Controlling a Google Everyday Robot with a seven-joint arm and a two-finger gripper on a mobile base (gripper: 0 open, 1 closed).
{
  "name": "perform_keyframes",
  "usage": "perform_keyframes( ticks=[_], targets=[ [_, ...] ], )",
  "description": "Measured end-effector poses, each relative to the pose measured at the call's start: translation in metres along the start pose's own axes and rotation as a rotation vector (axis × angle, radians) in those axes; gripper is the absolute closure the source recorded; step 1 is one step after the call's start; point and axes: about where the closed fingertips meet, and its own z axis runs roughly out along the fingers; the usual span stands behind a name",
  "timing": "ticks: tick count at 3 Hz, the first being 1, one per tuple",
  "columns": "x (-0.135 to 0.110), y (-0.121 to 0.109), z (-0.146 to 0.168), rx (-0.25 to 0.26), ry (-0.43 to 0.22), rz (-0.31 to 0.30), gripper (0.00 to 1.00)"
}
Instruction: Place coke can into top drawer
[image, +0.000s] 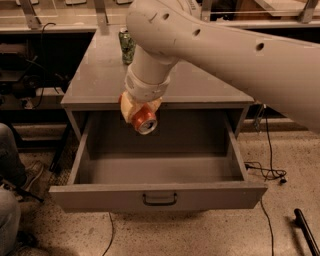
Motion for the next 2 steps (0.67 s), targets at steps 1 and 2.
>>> perform_keyframes(
  ticks=[1,2],
  targets=[
    [0.012,-0.004,0.040,-0.014,0.057,-0.021,1.00],
    [0.019,-0.011,0.082,-0.030,0.094,-0.030,1.00]
  ],
)
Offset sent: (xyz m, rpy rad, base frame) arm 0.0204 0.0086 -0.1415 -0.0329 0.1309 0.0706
